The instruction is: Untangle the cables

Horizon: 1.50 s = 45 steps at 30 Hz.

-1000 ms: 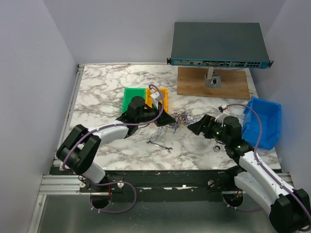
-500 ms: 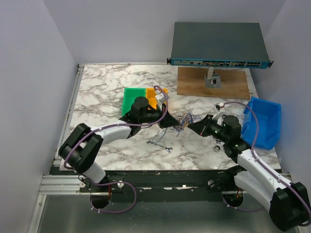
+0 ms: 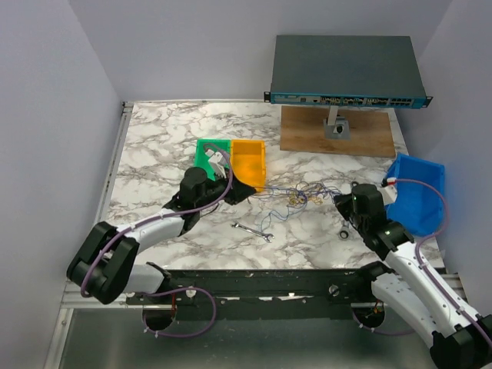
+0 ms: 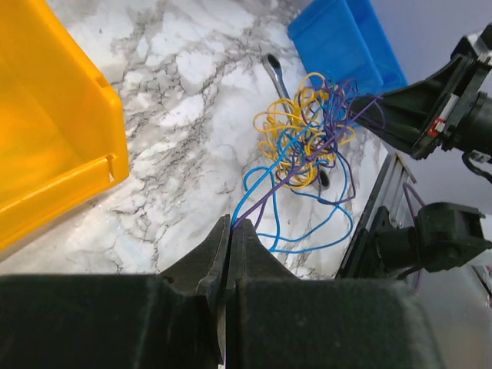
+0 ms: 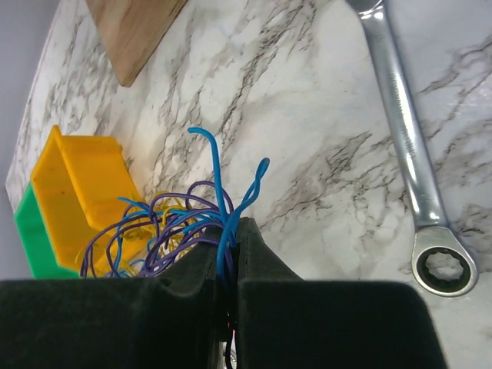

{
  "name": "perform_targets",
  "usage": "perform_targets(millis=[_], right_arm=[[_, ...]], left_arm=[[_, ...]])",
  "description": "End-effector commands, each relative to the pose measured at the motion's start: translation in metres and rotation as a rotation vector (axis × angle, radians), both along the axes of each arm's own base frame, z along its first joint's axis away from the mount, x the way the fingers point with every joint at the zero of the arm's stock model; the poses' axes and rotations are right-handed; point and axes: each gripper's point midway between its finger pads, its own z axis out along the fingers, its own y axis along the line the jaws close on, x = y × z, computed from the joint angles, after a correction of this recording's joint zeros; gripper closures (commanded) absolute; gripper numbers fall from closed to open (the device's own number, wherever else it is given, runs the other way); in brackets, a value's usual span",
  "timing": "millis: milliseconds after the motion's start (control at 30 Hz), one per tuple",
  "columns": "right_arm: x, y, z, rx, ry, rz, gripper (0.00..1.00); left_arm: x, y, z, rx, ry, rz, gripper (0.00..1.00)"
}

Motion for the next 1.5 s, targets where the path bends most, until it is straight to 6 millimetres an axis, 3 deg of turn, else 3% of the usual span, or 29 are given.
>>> perform_targets(millis=[0, 67, 133, 233, 300, 400, 567, 833, 1000, 1233, 1400, 1467], right_arm=[[-0.021, -0.080, -0.006, -0.238, 0.052, -0.332, 0.92], [-0.020, -0.076, -0.007, -0.236, 0.049, -0.304, 0.85], [-0.012, -0.063, -0.006, -0.240, 0.025, -0.197, 0.62], [0.001, -0.006, 0.001, -0.230, -0.059, 0.199, 0.24], [-0.001, 0.031, 0.009, -0.175, -0.126, 0.416, 0.17], [-0.009, 0.075, 0.023, -0.084, -0.253, 0.662, 0.15], [-0.015, 0.103, 0.023, -0.023, -0.267, 0.838, 0.00], [0.029, 0.104, 0.014, -0.104, -0.201, 0.796, 0.08], [0.053, 0.124, 0.004, -0.120, -0.164, 0.823, 0.08], [0.068, 0.169, -0.030, -0.252, -0.072, 0.998, 0.13], [0.072, 0.189, -0.069, -0.285, 0.016, 1.082, 0.14], [0.073, 0.194, -0.082, -0.286, 0.034, 1.095, 0.23]], left_arm=[[0.040, 0.052, 0.019, -0.009, -0.087, 0.320, 1.00], [0.041, 0.063, 0.019, 0.002, -0.095, 0.381, 1.00], [0.041, 0.073, 0.022, 0.006, -0.112, 0.430, 1.00], [0.034, 0.062, 0.036, -0.003, -0.171, 0.352, 1.00], [0.027, 0.045, 0.041, -0.001, -0.202, 0.261, 1.00], [0.022, 0.023, 0.042, 0.004, -0.205, 0.166, 1.00], [0.021, 0.010, 0.038, 0.015, -0.189, 0.110, 1.00], [0.020, 0.015, 0.041, 0.021, -0.210, 0.133, 1.00], [0.016, 0.012, 0.044, 0.021, -0.229, 0.106, 1.00], [0.015, 0.007, 0.043, 0.026, -0.226, 0.094, 1.00], [0.016, 0.010, 0.042, 0.032, -0.232, 0.111, 1.00], [0.015, 0.010, 0.043, 0.032, -0.235, 0.107, 1.00]])
